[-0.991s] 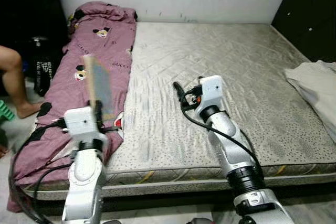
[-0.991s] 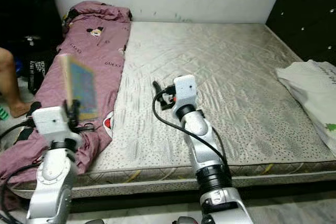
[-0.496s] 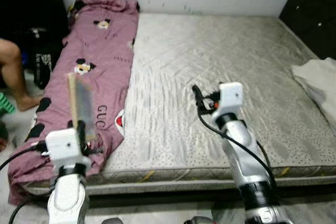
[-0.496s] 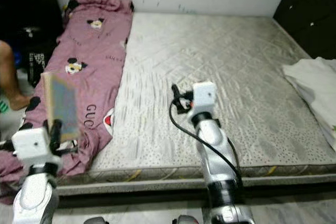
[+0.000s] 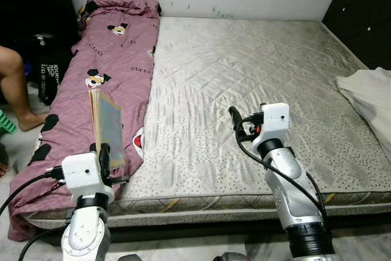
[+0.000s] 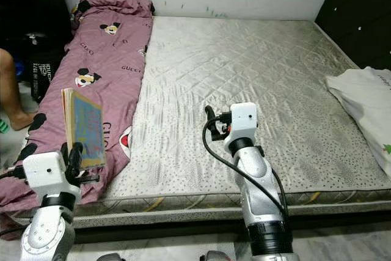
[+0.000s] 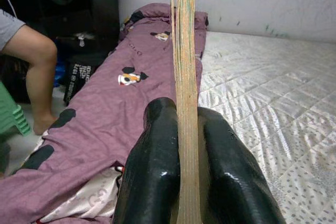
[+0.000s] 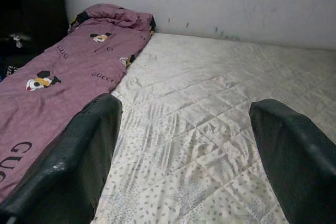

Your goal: Clean up the room

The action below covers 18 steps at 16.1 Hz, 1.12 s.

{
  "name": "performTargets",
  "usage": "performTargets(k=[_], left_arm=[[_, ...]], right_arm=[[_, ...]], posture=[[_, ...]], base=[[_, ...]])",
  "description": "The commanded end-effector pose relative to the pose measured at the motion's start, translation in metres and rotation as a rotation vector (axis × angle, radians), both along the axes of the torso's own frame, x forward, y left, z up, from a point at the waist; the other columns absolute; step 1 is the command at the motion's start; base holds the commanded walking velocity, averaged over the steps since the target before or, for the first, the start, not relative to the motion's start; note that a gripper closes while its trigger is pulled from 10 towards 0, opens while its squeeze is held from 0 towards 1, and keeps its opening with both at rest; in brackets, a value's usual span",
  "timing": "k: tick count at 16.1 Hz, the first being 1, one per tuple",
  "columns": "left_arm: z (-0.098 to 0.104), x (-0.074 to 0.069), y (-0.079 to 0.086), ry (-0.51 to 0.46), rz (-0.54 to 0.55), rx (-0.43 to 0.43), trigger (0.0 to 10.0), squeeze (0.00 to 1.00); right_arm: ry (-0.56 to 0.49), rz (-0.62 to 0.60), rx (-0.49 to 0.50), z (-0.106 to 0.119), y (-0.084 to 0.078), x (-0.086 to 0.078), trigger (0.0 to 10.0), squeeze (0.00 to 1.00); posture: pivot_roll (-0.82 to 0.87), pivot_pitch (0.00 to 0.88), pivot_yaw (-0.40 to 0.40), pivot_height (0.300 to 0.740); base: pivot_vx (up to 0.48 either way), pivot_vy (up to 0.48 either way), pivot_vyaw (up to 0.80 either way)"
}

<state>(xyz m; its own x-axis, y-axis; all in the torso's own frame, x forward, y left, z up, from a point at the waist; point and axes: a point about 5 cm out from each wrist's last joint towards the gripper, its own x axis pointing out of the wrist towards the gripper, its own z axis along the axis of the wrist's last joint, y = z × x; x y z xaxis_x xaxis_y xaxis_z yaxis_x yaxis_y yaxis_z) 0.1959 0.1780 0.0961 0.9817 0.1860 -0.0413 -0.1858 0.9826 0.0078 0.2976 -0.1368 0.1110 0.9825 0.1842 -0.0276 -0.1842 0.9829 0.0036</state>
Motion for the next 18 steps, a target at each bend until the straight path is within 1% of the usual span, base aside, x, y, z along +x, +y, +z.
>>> performTargets(k=[1, 4, 8, 10, 12, 15, 17, 18], left_arm=[[0.011, 0.004, -0.004, -0.048, -0.024, -0.004, 10.0, 0.00], [0.013, 0.006, -0.007, -0.054, -0.036, 0.011, 10.0, 0.00], [0.013, 0.008, -0.010, -0.052, -0.059, 0.025, 10.0, 0.00], [0.012, 0.008, -0.010, -0.050, -0.054, 0.011, 10.0, 0.00], [0.012, 0.008, -0.009, -0.050, -0.048, 0.011, 10.0, 0.00], [0.014, 0.007, -0.008, -0.054, -0.042, 0.023, 10.0, 0.00], [0.015, 0.006, -0.007, -0.055, -0.039, 0.026, 10.0, 0.00], [0.015, 0.006, -0.007, -0.054, -0.037, 0.026, 10.0, 0.00]], right_arm=[[-0.002, -0.011, -0.005, 0.004, -0.005, 0.000, 10.0, 0.00], [0.003, 0.001, -0.006, 0.004, -0.004, 0.000, 10.0, 0.00], [0.013, 0.039, -0.008, 0.003, 0.001, 0.000, 10.0, 0.00], [0.024, 0.039, -0.004, 0.002, 0.000, 0.000, 10.0, 0.00], [0.027, 0.040, 0.001, 0.002, -0.003, -0.002, 10.0, 0.00], [0.042, 0.065, -0.023, 0.001, -0.018, -0.013, 10.0, 0.00], [0.051, 0.069, -0.030, -0.001, -0.021, -0.015, 10.0, 0.00], [0.054, 0.081, -0.033, -0.001, -0.019, -0.014, 10.0, 0.00]], posture=[[-0.03, 0.043, -0.049, 0.740], [-0.03, 0.040, -0.053, 0.740], [-0.03, 0.035, -0.056, 0.740], [-0.03, 0.033, -0.056, 0.740], [-0.03, 0.033, -0.056, 0.740], [-0.03, 0.038, -0.055, 0.740], [-0.04, 0.043, -0.053, 0.740], [-0.04, 0.043, -0.052, 0.740]], base=[[0.000, 0.000, -0.80], [0.000, 0.000, -0.72], [0.000, 0.000, 0.00], [0.000, 0.000, 0.00], [0.000, 0.000, 0.00], [0.000, 0.000, 0.00], [0.000, 0.000, 0.00], [0.000, 0.000, 0.00]])
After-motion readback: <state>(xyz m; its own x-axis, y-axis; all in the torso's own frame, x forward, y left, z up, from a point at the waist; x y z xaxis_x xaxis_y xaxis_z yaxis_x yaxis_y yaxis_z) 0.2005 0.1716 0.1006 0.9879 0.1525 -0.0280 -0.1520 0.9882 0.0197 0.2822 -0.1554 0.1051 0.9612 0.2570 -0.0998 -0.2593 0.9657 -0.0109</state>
